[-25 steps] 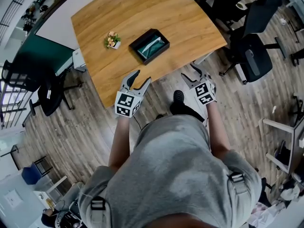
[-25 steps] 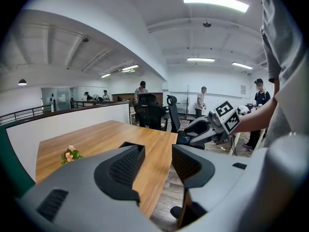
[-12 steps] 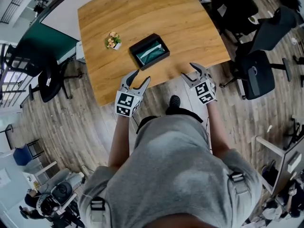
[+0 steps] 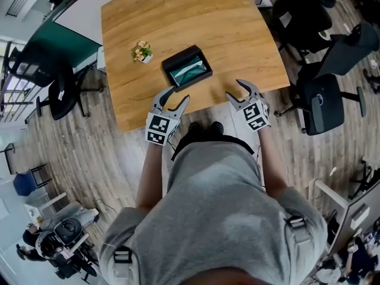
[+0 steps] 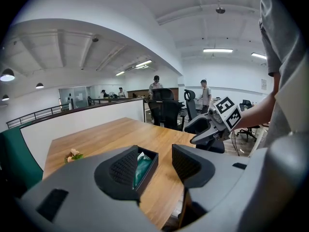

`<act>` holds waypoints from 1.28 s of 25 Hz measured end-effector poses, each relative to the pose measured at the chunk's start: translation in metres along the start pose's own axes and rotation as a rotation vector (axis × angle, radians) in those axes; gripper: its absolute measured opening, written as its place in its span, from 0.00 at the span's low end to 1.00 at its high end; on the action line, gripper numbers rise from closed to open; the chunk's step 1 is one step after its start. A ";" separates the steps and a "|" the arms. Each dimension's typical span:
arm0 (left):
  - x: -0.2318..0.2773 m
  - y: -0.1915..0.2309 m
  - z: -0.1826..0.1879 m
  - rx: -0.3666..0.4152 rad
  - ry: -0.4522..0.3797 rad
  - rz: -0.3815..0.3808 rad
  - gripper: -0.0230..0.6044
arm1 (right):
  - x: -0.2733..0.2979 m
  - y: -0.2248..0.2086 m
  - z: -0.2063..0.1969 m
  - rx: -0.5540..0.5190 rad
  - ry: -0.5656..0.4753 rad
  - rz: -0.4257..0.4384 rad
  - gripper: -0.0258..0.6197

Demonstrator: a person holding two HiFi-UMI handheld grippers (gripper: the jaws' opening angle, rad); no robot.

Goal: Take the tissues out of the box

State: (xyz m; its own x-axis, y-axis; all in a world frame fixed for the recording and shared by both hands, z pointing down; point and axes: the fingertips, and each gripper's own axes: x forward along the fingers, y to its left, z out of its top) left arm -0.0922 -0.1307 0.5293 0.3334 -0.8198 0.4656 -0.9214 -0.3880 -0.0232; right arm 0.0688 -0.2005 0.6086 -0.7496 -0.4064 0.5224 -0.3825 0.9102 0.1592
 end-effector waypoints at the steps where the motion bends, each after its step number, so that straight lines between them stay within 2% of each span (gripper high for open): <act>1: 0.003 0.003 0.001 -0.001 0.000 0.001 0.41 | 0.002 -0.001 -0.001 0.000 0.001 0.002 0.43; 6: 0.019 0.015 0.001 -0.007 0.004 0.000 0.41 | 0.014 -0.011 -0.002 0.007 0.004 -0.001 0.43; 13: 0.050 0.033 -0.002 0.020 0.032 -0.048 0.41 | 0.026 -0.026 -0.006 0.033 0.036 -0.030 0.43; 22: 0.089 0.054 -0.024 0.062 0.109 -0.130 0.41 | 0.039 -0.045 -0.006 0.075 0.090 -0.085 0.42; 32: 0.119 0.065 -0.056 0.088 0.185 -0.203 0.41 | 0.056 -0.042 -0.020 0.104 0.161 -0.100 0.42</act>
State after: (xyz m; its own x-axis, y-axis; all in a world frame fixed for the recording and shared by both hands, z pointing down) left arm -0.1240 -0.2299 0.6326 0.4600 -0.6338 0.6218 -0.8158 -0.5782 0.0140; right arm 0.0531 -0.2600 0.6478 -0.6120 -0.4687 0.6371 -0.5107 0.8492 0.1342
